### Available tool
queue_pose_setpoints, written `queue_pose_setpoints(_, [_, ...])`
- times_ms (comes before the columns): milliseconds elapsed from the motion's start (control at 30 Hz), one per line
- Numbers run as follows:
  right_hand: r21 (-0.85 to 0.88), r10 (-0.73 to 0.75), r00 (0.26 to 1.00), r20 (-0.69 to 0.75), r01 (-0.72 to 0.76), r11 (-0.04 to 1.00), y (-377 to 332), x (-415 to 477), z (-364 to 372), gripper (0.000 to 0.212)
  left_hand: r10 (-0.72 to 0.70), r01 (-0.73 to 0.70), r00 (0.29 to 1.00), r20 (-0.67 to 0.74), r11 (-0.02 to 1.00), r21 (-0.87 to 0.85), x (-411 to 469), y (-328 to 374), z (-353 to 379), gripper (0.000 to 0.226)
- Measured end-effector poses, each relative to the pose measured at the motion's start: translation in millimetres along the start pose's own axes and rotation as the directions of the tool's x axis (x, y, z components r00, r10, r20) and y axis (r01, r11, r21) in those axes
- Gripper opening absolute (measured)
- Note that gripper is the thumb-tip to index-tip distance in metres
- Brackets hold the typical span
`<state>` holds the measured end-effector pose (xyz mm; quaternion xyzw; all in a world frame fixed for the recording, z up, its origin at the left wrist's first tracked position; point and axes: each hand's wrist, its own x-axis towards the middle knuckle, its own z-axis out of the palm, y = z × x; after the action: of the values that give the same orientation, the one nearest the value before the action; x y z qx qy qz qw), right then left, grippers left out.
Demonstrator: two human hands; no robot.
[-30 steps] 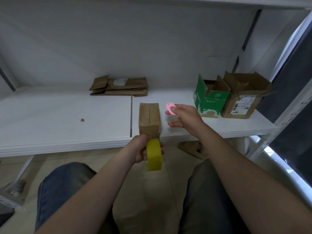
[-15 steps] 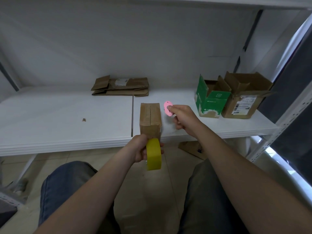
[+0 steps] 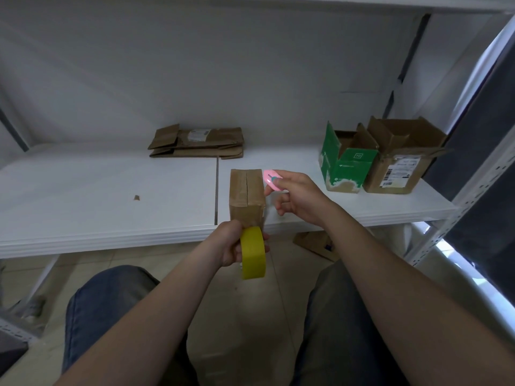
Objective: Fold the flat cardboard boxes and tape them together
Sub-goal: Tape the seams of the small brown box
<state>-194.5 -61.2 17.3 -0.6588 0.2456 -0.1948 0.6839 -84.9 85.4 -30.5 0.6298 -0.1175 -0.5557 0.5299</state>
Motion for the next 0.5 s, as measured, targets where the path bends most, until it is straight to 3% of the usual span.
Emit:
queue_pose_setpoints(133, [-0.199,-0.082,0.991,-0.102,0.061,0.978,3.2,2.9,0.5,0.025,-0.001,0.001,1.0,-0.004,1.0,0.0,-0.1,-0.2,-0.4,0.036])
queue_pose_setpoints(233, [-0.455,-0.226,0.967,-0.116,0.151,0.878,4.7,2.5,3.7,0.02,-0.005,0.005,1.0,-0.013,1.0,0.003,-1.1,-1.2,-1.6,0.036])
queue_pose_setpoints(300, [-0.653,-0.361,0.933,0.004,0.276,0.705,6.1,1.9,9.7,0.019,-0.003,0.003,1.0,-0.017,1.0,-0.001,-0.3,-2.2,-1.9,0.037])
queue_pose_setpoints(367, [-0.762,-0.4,0.898,0.183,0.387,0.52,11.7,4.4,17.4,0.027,0.001,-0.001,1.0,-0.01,1.0,-0.012,0.2,-3.0,-1.6,0.04])
queue_pose_setpoints(500, [-0.813,-0.334,0.886,0.323,0.44,0.38,30.1,8.3,28.3,0.019,0.002,-0.002,1.0,0.007,1.0,-0.031,-0.1,-5.7,-2.5,0.039])
